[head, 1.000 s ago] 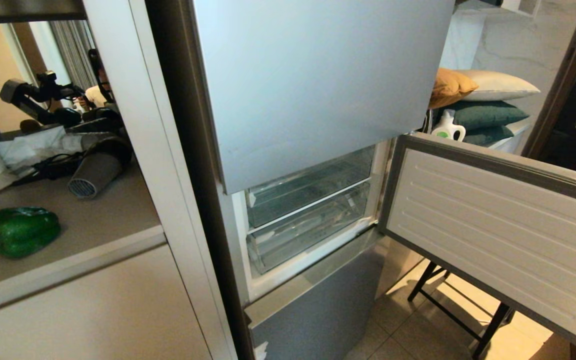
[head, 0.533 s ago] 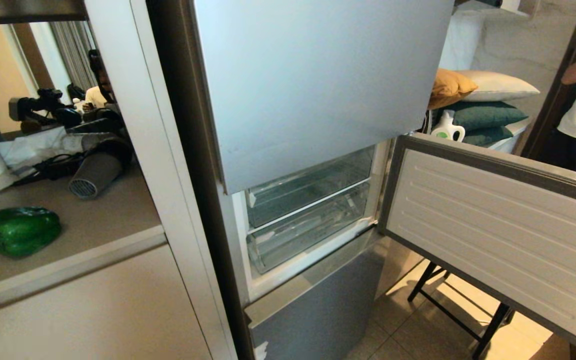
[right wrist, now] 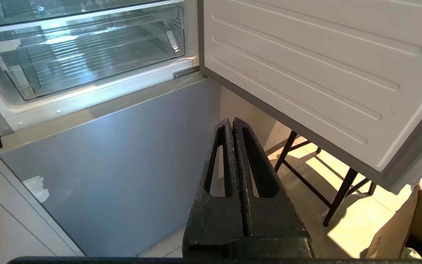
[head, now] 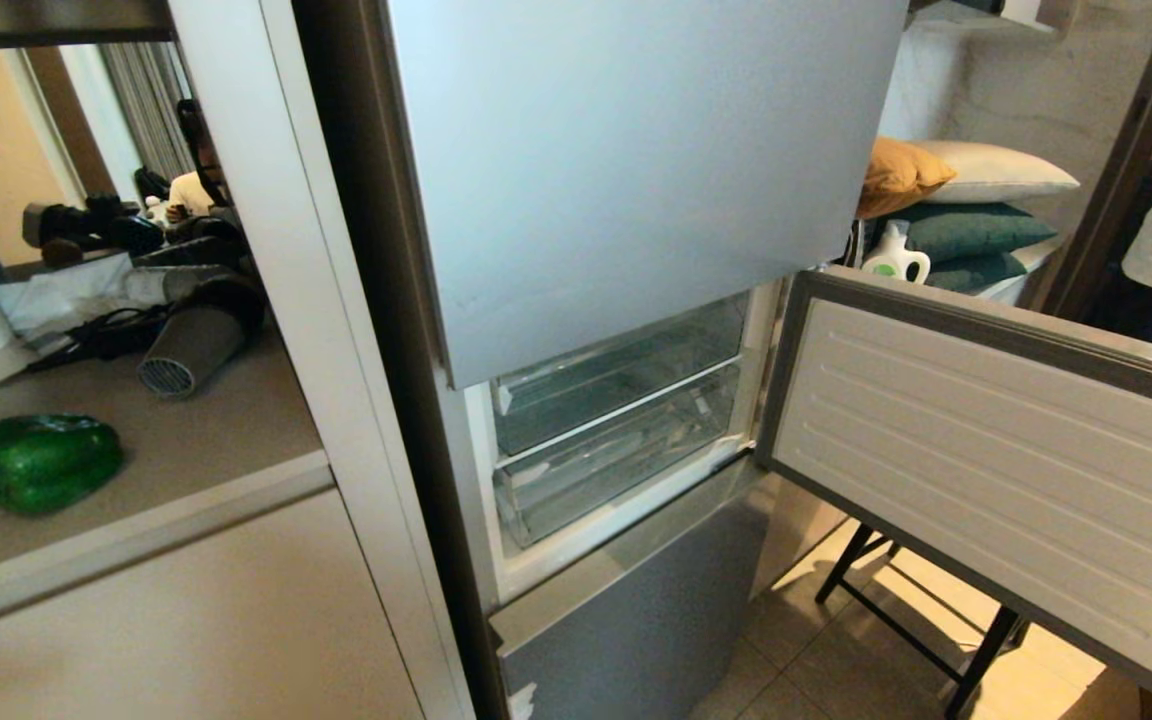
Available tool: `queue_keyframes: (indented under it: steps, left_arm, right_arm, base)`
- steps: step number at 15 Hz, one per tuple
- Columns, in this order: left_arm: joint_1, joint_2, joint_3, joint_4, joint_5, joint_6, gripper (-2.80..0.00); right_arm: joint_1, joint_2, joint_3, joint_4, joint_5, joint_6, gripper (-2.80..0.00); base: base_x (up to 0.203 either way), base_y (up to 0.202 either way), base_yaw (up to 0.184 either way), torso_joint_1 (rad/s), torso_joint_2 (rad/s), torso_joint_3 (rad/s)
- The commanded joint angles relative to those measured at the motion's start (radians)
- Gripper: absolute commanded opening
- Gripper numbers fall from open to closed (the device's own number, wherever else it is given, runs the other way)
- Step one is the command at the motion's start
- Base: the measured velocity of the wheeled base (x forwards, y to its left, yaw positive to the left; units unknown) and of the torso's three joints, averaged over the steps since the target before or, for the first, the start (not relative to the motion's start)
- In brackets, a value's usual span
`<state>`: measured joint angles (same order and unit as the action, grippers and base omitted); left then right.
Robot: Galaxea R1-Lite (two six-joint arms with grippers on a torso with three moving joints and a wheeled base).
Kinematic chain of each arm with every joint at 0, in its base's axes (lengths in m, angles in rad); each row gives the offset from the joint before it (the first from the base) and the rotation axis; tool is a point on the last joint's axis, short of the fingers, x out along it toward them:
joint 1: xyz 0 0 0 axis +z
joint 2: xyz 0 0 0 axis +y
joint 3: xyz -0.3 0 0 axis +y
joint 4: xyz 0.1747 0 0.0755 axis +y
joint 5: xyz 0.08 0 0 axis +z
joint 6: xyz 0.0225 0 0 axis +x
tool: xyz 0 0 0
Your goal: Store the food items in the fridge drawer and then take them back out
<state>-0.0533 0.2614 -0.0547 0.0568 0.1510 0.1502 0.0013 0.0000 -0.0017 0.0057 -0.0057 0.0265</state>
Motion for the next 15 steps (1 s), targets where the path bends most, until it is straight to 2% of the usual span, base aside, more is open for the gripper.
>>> queue_keyframes:
  steps: [1,3,6,9,10,15]
  left_arm:
    - [0.062,-0.068,-0.003,0.004,0.002,0.013,-2.80]
    - [0.065,-0.158,-0.004,0.008,-0.026,0.027,-2.80]
    - [0.060,-0.264,0.008,0.007,-0.182,0.051,-2.80]
    - [0.059,-0.261,0.044,-0.007,-0.184,-0.026,-2.80]
    - [0.058,-0.261,0.053,-0.048,-0.189,-0.058,-2.80]
    - [0.058,-0.261,0.059,-0.061,-0.182,-0.071,-2.80]
  right_arm:
    - [0.000,0.002,0.000,0.000,0.000,0.003,-2.80]
    - [0.000,0.002,0.000,0.000,0.000,0.006,-2.80]
    - [0.000,0.002,0.000,0.000,0.000,0.007,-2.80]
    - [0.000,0.002,0.000,0.000,0.000,0.007,-2.80]
    - [0.000,0.002,0.000,0.000,0.000,0.010,-2.80]
    - [0.000,0.002,0.000,0.000,0.000,0.009,-2.80]
  base:
    - [0.000,0.000,0.000,0.000,0.00,0.000]
    - [0.000,0.000,0.000,0.000,0.00,0.000]
    - [0.000,0.000,0.000,0.000,0.00,0.000]
    - [0.000,0.000,0.000,0.000,0.00,0.000]
    - [0.000,0.000,0.000,0.000,0.00,0.000]
    - [0.000,0.000,0.000,0.000,0.00,0.000]
